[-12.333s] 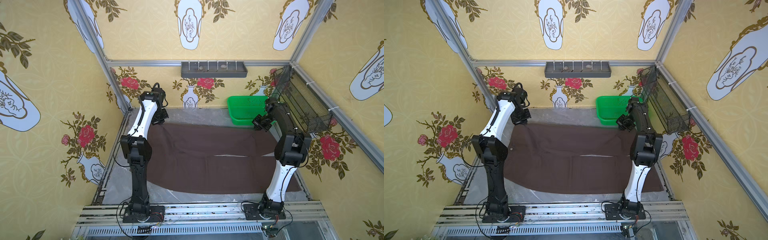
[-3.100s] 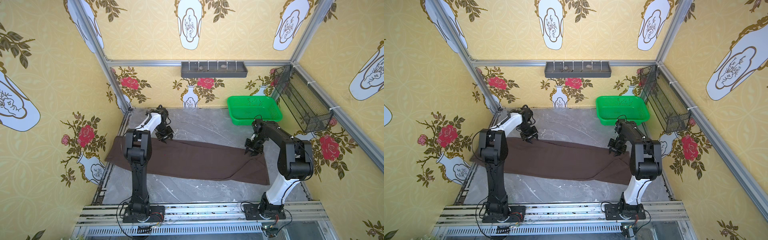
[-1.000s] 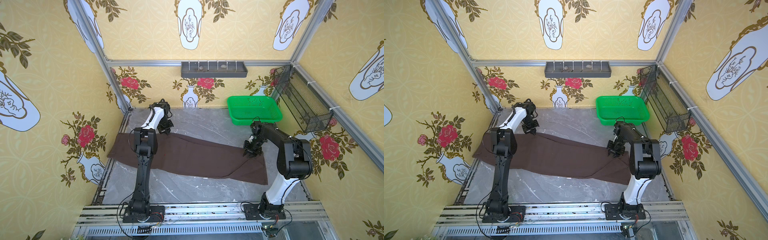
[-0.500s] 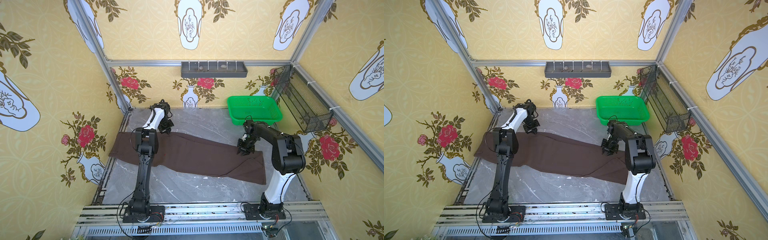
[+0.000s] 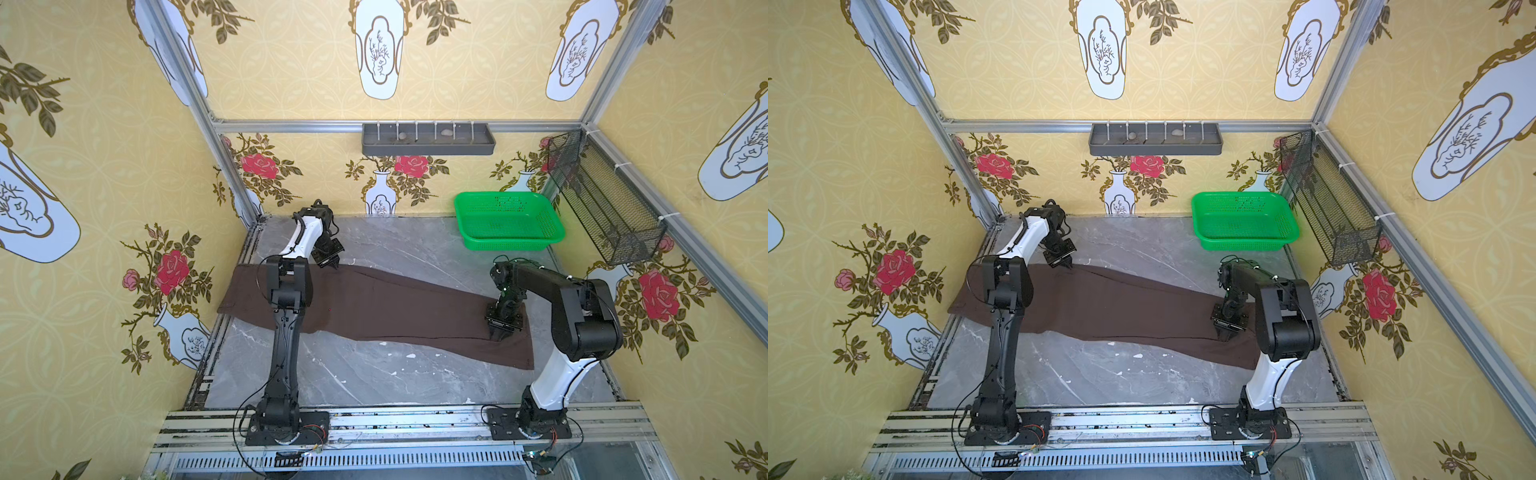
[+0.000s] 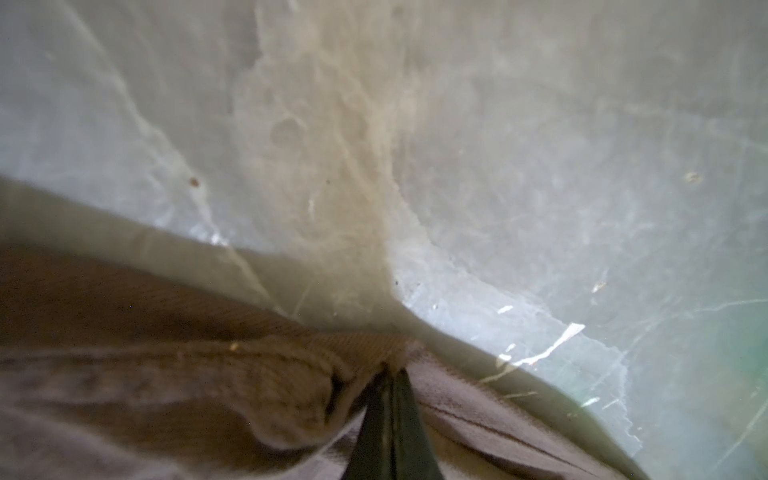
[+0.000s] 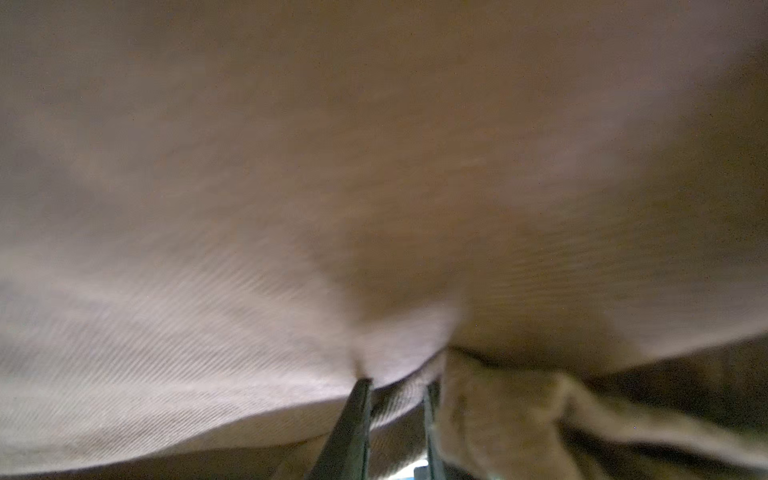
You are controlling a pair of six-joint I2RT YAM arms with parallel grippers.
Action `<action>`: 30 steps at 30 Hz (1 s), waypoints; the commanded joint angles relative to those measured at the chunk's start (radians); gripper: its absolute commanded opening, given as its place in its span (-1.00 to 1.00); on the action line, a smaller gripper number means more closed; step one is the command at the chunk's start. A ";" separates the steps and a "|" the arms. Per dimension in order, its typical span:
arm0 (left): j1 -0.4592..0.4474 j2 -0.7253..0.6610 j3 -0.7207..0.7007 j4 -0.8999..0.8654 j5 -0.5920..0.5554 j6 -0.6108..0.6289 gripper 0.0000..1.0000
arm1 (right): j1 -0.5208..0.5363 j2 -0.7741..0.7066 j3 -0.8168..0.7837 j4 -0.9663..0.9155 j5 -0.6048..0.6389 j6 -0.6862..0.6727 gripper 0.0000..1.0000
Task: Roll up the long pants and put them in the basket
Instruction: Fold the long pant at the center of the board.
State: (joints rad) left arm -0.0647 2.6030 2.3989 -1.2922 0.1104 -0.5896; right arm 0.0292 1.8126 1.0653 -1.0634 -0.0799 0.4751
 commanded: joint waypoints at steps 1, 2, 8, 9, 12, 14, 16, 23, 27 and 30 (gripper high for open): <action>0.024 0.026 -0.007 0.016 -0.109 0.018 -1.00 | -0.057 0.045 0.017 -0.070 0.191 0.009 -0.50; 0.029 0.024 -0.007 0.013 -0.109 0.019 -1.00 | -0.072 0.072 0.032 -0.091 0.235 0.013 -0.50; 0.074 0.016 -0.006 0.013 -0.117 0.032 -1.00 | -0.165 0.162 0.059 -0.154 0.317 0.026 -0.48; 0.083 0.017 -0.003 0.015 -0.118 0.035 -1.00 | -0.174 0.164 0.062 -0.159 0.324 0.032 -0.46; 0.114 0.025 0.017 0.016 -0.117 0.040 -1.00 | -0.186 0.153 0.073 -0.173 0.331 0.036 -0.29; 0.131 0.038 0.041 0.014 -0.115 0.045 -1.00 | -0.191 0.146 0.093 -0.190 0.343 0.037 -0.24; 0.141 0.049 0.057 0.010 -0.113 0.047 -1.00 | -0.194 0.148 0.117 -0.211 0.363 0.042 -0.19; 0.160 0.051 0.067 0.026 -0.099 0.051 -1.00 | -0.205 0.129 0.179 -0.267 0.428 0.027 -0.14; 0.159 0.041 0.060 0.041 -0.051 0.039 -1.00 | -0.207 0.097 0.193 -0.250 0.348 0.017 -0.13; 0.153 0.020 0.058 0.054 -0.013 0.037 -0.51 | -0.201 0.082 0.214 -0.251 0.278 0.037 -0.13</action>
State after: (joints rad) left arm 0.0891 2.6308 2.4634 -1.2907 0.1097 -0.5529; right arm -0.1768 1.9049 1.2644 -1.2911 0.2489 0.4938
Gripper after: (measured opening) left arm 0.194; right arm 0.433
